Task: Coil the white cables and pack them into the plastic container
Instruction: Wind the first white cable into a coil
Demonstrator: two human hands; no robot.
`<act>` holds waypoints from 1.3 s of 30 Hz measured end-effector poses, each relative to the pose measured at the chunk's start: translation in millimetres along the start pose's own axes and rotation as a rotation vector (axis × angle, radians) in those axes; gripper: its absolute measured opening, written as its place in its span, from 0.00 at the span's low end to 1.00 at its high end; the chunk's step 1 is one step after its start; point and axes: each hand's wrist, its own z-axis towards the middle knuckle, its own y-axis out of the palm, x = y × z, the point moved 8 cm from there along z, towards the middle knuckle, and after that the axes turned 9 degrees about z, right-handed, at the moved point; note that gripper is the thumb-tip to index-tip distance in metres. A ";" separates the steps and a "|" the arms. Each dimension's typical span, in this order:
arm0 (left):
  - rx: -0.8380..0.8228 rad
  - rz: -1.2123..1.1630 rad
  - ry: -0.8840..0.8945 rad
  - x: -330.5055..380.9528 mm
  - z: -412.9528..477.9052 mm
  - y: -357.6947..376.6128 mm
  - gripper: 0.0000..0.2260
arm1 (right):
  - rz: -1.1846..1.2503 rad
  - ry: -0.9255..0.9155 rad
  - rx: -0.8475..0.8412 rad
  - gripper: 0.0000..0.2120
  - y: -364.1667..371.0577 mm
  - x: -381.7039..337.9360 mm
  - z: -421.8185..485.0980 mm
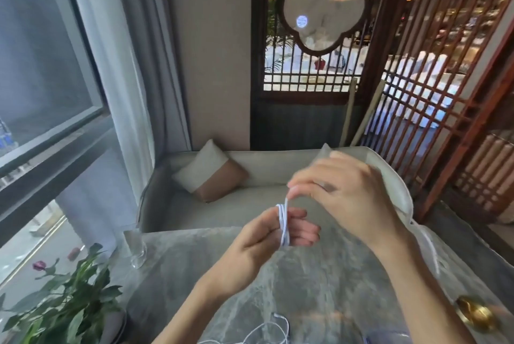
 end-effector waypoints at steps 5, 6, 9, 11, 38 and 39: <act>0.138 -0.263 -0.038 16.3 13.0 -9.5 0.16 | 0.206 -0.150 0.054 0.05 -3.4 -4.3 1.8; 0.177 -0.299 -0.071 16.3 12.5 -15.9 0.17 | 0.221 -0.173 0.053 0.04 -4.5 -4.3 -0.7; 0.201 -0.169 -0.131 13.1 7.9 -17.2 0.16 | 0.248 -0.181 0.040 0.03 -0.2 -1.3 -3.2; 0.095 -0.081 -0.106 13.5 3.9 0.8 0.14 | 0.308 -0.137 0.054 0.04 5.3 4.7 2.2; -0.031 0.173 -0.110 12.3 -10.5 10.4 0.13 | 0.817 0.424 -0.070 0.02 73.5 69.7 -38.1; -0.044 0.145 -0.118 14.5 -10.1 8.5 0.13 | 0.895 0.472 -0.063 0.02 85.2 73.7 -42.6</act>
